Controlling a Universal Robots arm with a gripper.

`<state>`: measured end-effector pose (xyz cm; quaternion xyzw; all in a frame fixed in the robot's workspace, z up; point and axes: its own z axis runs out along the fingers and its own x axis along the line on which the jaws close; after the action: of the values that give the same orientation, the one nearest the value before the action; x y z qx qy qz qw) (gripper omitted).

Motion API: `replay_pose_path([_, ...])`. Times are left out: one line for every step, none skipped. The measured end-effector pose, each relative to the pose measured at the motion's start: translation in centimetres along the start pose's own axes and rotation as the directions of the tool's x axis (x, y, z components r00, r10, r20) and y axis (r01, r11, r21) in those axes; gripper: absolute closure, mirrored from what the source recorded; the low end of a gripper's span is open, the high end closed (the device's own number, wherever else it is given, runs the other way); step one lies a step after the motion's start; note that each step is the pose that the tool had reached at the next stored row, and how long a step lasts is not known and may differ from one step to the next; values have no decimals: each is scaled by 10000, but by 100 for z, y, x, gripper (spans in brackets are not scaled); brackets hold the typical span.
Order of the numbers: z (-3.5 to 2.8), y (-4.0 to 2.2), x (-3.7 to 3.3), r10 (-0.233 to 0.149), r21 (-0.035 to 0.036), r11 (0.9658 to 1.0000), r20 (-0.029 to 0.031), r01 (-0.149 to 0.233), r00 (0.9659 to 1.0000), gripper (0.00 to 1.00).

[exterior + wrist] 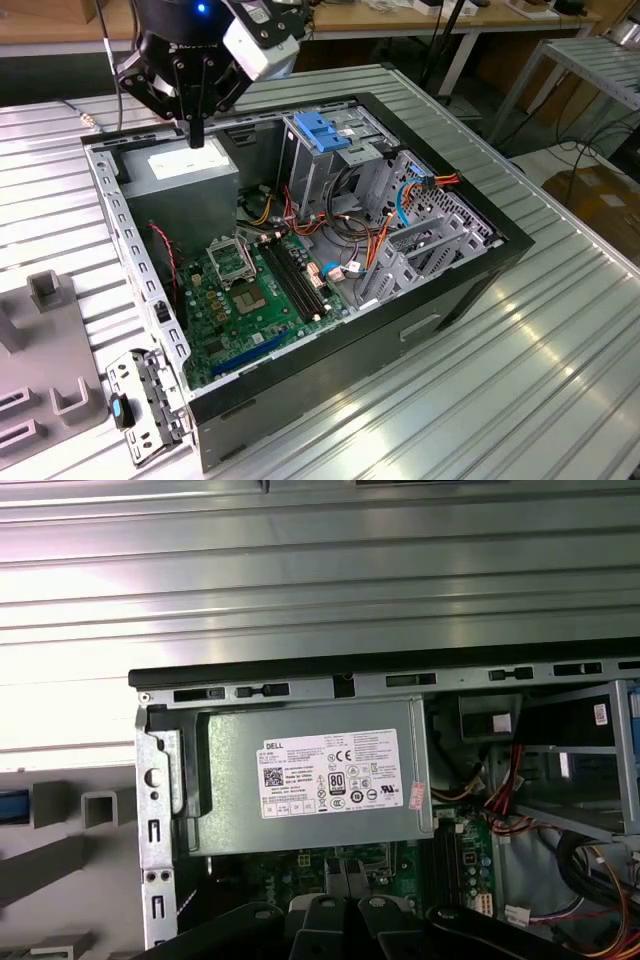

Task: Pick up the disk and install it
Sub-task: 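Reach for the disk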

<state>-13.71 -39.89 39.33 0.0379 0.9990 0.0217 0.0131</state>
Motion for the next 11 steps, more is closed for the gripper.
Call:
replay_pose_path([0,0,5,0,1,10000,-1,0,10000,89])
replay_pose_path([0,-1,10,0,0,10000,0,0,10000,89])
replay_pose_path([-1,-1,16,0,0,10000,0,0,10000,89])
replay_pose_path([-1,-2,22,0,0,10000,0,0,10000,89])
replay_pose_path([-1,-2,31,0,0,10000,0,0,10000,89])
replay_pose_path([-1,-3,40,0,1,10000,0,0,10000,89])
replay_pose_path([-2,-4,51,-1,1,10000,0,1,10000,89])
replay_pose_path([-2,-5,58,-1,1,10000,-1,1,10000,89])
replay_pose_path([-2,-5,65,0,0,10000,0,0,10000,89])
replay_pose_path([-2,-6,72,0,0,10000,0,0,10000,89])
replay_pose_path([-2,-6,79,0,0,10000,-1,0,10000,89])
